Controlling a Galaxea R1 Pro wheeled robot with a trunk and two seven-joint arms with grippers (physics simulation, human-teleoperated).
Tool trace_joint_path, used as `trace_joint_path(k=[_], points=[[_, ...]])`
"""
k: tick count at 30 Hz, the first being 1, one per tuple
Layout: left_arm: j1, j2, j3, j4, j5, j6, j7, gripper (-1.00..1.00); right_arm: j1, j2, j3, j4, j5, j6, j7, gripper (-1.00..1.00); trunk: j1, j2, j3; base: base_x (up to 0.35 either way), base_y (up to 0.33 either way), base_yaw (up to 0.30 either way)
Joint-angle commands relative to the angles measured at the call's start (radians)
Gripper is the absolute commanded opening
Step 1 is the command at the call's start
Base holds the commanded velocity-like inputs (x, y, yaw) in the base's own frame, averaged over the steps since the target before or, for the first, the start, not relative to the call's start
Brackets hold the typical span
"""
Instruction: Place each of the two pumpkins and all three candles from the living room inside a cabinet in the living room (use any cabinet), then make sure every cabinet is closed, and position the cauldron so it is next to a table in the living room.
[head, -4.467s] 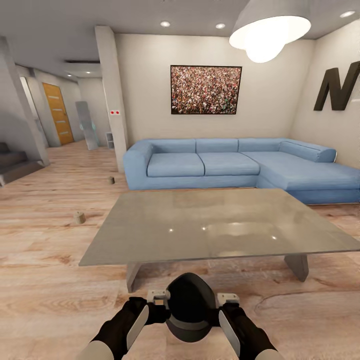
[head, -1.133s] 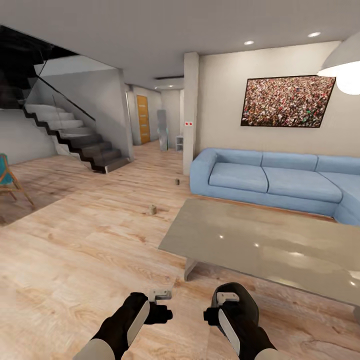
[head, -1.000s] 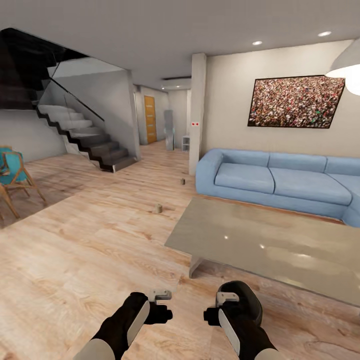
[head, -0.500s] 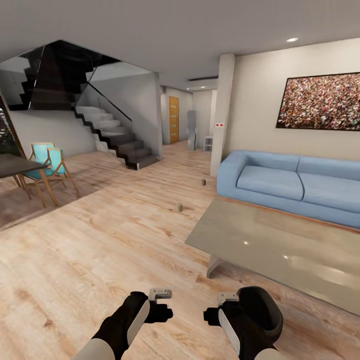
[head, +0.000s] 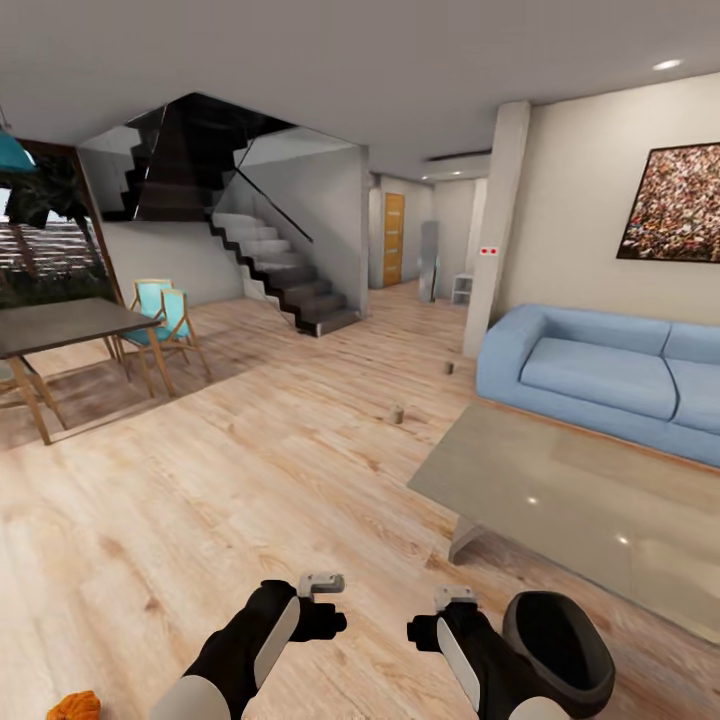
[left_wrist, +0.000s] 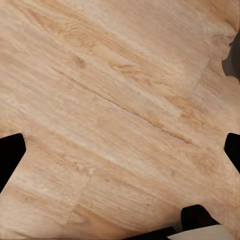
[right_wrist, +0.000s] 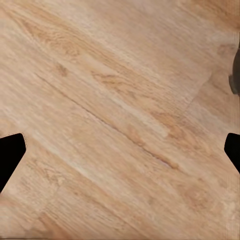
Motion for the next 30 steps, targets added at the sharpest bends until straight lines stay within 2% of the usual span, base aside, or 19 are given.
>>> trace_joint_path(k=[1, 9, 20, 30], points=[[-0.001, 0.0, -0.003, -0.001, 0.01, 0.004, 0.007, 1.0, 0.0, -0.001, 0.005, -0.002, -0.011, 0.004, -0.009, 1.0, 0.0, -0.001, -0.001, -0.121, -0.112, 0.293], [-0.001, 0.001, -0.003, -0.001, 0.009, 0.003, 0.004, 1.0, 0.0, -0.001, 0.005, -0.002, -0.011, 0.004, -0.009, 1.0, 0.0, -0.001, -0.001, -0.159, -0.183, 0.293], [-0.001, 0.002, -0.003, -0.001, 0.01, 0.002, -0.001, 1.0, 0.0, -0.001, 0.005, -0.002, -0.011, 0.004, -0.009, 1.0, 0.0, -0.001, -0.001, -0.044, -0.02, 0.293], [-0.001, 0.0, -0.005, -0.002, 0.01, 0.003, -0.001, 1.0, 0.0, -0.001, 0.005, -0.002, -0.011, 0.004, -0.009, 1.0, 0.0, -0.001, -0.001, -0.224, -0.119, 0.293]])
